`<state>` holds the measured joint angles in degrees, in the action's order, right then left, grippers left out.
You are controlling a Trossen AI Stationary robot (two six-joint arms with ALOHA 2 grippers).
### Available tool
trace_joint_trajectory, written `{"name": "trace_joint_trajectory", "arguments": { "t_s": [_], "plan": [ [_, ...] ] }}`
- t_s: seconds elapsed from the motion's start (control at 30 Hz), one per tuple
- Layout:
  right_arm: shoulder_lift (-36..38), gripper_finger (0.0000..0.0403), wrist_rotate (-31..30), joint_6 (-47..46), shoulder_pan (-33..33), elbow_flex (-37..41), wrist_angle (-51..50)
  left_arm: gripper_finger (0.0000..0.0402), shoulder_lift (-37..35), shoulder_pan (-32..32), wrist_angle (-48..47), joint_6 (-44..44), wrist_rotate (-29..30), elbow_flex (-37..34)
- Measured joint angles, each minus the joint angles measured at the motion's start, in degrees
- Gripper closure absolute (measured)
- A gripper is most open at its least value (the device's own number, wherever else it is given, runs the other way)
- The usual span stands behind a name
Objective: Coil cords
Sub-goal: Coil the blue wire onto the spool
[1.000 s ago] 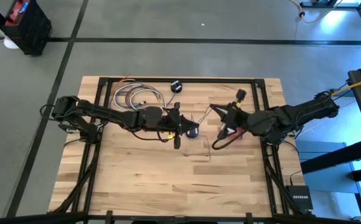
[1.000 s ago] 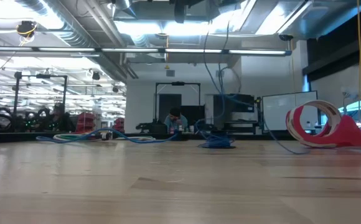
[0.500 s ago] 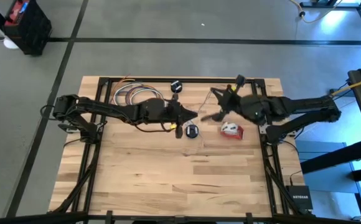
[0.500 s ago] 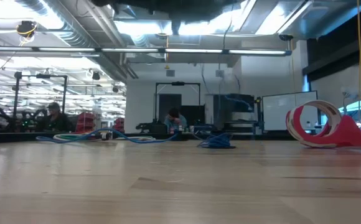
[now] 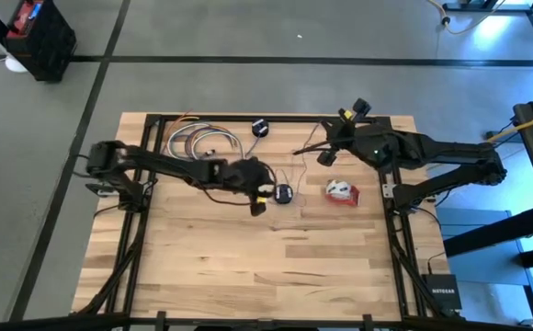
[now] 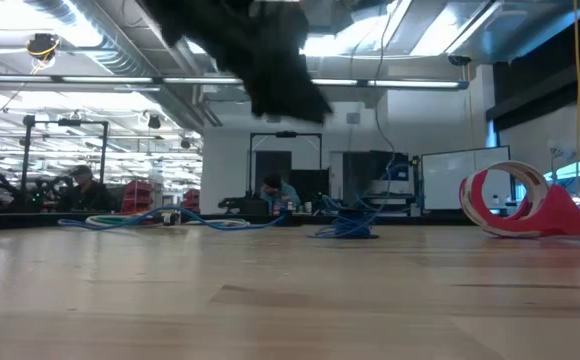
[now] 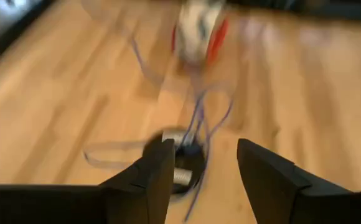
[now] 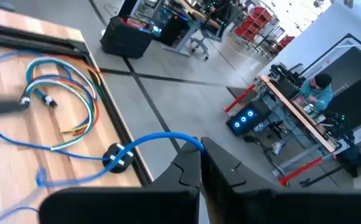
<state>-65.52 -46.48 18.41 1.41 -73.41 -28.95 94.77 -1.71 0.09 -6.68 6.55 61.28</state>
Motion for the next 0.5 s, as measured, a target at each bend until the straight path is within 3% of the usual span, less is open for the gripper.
{"name": "trace_joint_trajectory", "arguments": {
  "t_s": [0.27, 0.5],
  "plan": [
    [0.55, 0.0397, 1.14, -2.18, 0.02, -0.04, -3.06, 0.0252, 10.40, -2.11, 6.40, -0.40, 0.72, -0.30],
    [0.55, 0.0396, 2.27, -2.32, 0.04, 0.00, -3.12, 0.0254, 15.44, -3.77, 12.67, -1.03, 0.76, -0.25]
  ]
}}
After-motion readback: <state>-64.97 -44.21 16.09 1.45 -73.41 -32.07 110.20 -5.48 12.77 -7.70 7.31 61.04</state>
